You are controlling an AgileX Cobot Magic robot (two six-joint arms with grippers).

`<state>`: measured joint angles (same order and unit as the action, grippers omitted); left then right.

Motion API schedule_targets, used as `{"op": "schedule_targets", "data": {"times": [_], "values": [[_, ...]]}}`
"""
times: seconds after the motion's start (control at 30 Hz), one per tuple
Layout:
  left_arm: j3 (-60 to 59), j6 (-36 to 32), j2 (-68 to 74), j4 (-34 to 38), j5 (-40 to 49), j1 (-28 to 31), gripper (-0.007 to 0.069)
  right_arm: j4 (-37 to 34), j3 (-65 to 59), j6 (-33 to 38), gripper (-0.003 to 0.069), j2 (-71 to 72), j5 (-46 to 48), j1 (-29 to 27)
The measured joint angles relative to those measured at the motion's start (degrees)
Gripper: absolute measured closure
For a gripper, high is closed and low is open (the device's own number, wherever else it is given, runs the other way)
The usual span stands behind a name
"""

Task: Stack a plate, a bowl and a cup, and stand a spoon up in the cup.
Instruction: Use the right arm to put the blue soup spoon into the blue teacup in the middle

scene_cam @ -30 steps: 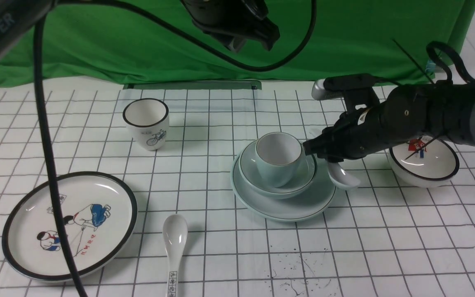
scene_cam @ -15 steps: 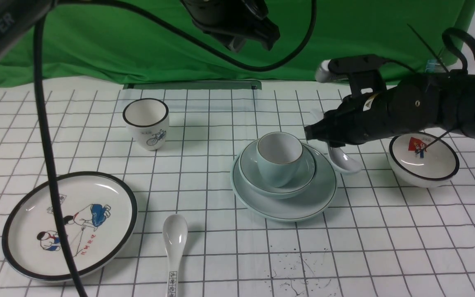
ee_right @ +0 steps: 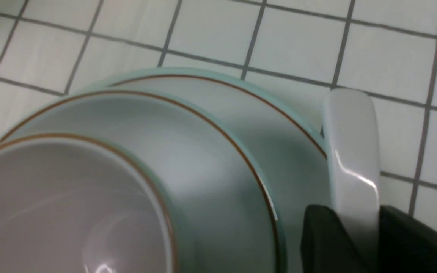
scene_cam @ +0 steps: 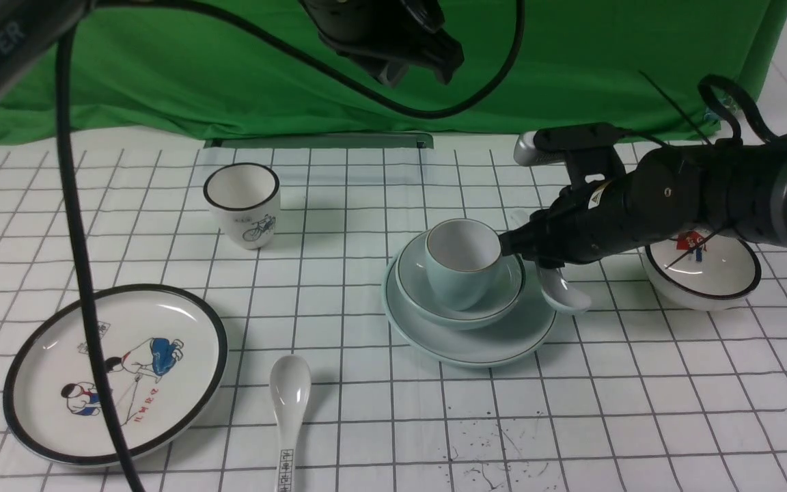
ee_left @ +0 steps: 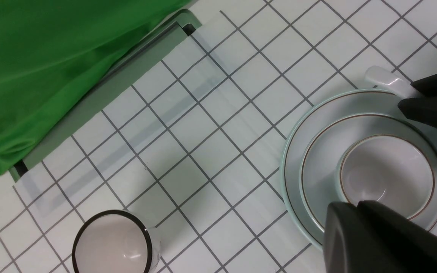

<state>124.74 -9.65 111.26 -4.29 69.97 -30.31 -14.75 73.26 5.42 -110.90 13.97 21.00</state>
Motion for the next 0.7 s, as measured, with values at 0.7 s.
{"op": "schedule_targets", "data": {"times": [0.7], "values": [[0.0, 0.05, 0.0, 0.11, 0.0, 0.0, 0.0656, -0.09, 0.0, 5.53, 0.0456, 7.22, 3.95, -0.64]]}}
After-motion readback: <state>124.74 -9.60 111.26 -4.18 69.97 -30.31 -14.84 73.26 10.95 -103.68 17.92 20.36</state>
